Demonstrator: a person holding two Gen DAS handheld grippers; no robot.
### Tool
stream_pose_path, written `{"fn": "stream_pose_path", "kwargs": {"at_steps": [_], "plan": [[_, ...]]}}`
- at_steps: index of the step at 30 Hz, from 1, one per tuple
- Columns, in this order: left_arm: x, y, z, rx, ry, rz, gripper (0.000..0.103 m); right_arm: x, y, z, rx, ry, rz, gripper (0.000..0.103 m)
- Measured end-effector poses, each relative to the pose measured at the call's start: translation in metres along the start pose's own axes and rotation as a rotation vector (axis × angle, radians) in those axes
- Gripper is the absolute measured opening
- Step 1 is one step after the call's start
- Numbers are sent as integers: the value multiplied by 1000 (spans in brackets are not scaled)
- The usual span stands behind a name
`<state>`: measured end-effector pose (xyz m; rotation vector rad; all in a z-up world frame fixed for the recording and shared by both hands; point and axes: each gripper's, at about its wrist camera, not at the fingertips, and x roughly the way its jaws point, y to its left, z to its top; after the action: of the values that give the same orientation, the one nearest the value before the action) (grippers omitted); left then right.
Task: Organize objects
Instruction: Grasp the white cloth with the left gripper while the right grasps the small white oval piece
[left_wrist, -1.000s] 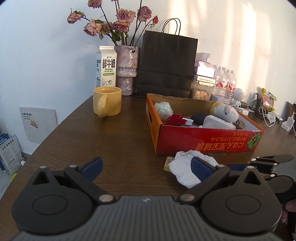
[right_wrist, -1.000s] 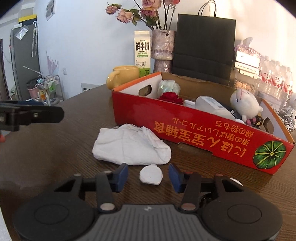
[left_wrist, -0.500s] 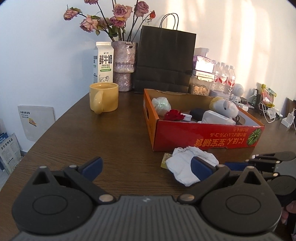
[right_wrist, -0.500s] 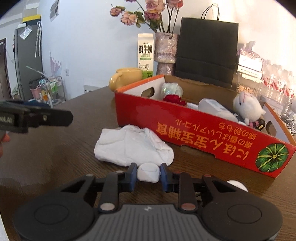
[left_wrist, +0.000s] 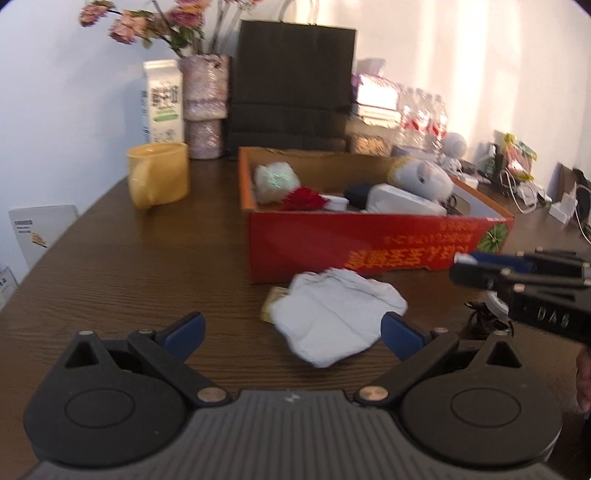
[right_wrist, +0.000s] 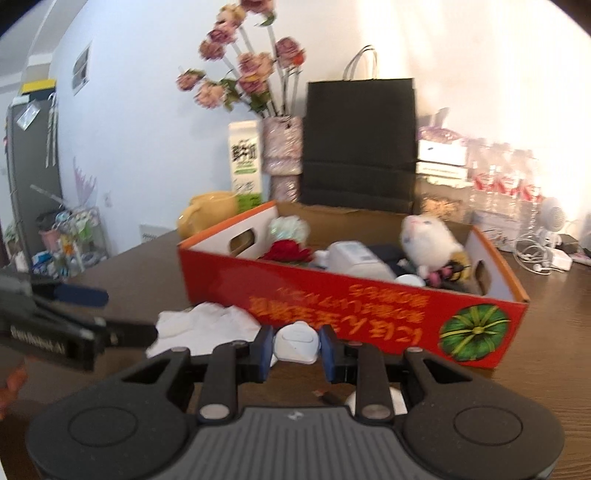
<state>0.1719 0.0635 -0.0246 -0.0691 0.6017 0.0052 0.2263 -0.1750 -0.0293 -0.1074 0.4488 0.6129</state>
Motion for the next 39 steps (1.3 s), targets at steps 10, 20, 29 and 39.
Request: {"fn": "stream_pose_path", "kwargs": {"at_steps": [10, 20, 29, 39], "plan": [[41, -40, 9, 33, 66, 10, 103, -10, -39, -2, 45, -32, -65, 26], [64, -70, 15, 78, 94, 135, 103, -19, -62, -9, 66, -43, -75, 26], [66, -78, 9, 94, 73, 152, 103, -25, -61, -11, 66, -64, -51, 26], [52, -83, -2, 87, 60, 27, 73, -26, -60, -13, 69, -60, -53, 26]]}}
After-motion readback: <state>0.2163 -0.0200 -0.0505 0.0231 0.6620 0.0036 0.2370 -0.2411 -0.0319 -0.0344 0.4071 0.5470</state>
